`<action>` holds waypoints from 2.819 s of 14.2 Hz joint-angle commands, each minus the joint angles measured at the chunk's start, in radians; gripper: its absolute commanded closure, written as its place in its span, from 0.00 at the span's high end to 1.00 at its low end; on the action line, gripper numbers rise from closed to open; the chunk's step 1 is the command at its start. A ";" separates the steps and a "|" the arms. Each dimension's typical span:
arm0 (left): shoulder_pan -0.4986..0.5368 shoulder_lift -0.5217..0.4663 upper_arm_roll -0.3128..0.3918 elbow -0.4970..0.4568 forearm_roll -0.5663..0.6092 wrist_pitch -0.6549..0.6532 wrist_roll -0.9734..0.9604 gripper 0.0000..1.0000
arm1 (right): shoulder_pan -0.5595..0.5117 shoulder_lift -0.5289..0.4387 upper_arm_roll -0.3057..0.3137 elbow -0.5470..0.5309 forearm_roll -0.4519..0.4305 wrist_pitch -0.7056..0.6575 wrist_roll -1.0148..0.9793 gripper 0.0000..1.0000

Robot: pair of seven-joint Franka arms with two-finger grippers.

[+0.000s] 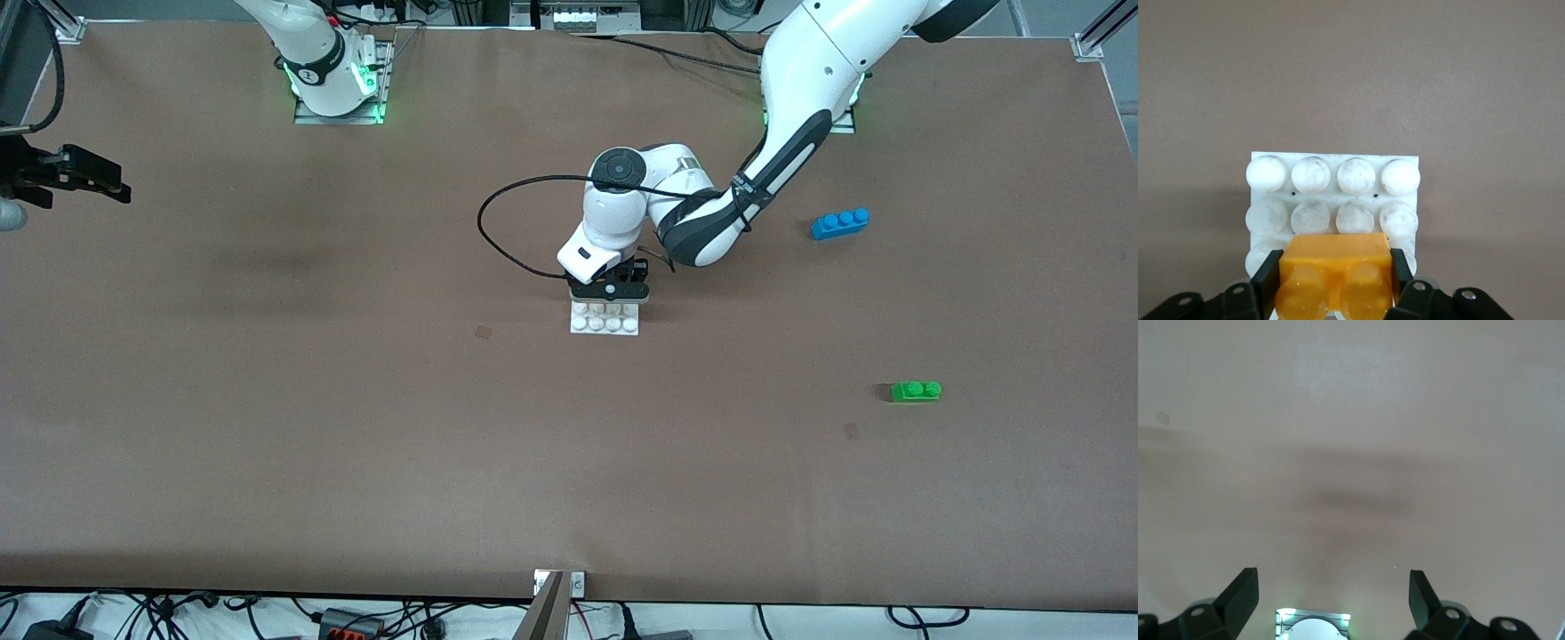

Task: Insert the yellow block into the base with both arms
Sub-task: 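Press the yellow block down onto the base studs with the left gripper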

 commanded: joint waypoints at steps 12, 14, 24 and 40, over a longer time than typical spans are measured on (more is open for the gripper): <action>0.032 -0.005 -0.012 -0.053 0.042 0.042 -0.028 0.47 | 0.042 -0.029 0.008 -0.006 -0.015 -0.055 0.101 1.00; 0.037 -0.005 -0.012 -0.059 0.042 0.045 -0.028 0.47 | 0.050 -0.029 0.014 -0.005 -0.014 -0.058 0.101 1.00; 0.049 -0.016 -0.033 -0.094 0.042 0.044 -0.030 0.47 | 0.024 -0.009 0.004 0.000 0.034 -0.008 0.101 1.00; 0.221 -0.129 -0.087 -0.059 0.024 0.012 -0.019 1.00 | -0.002 0.013 0.001 0.014 0.035 -0.012 0.102 1.00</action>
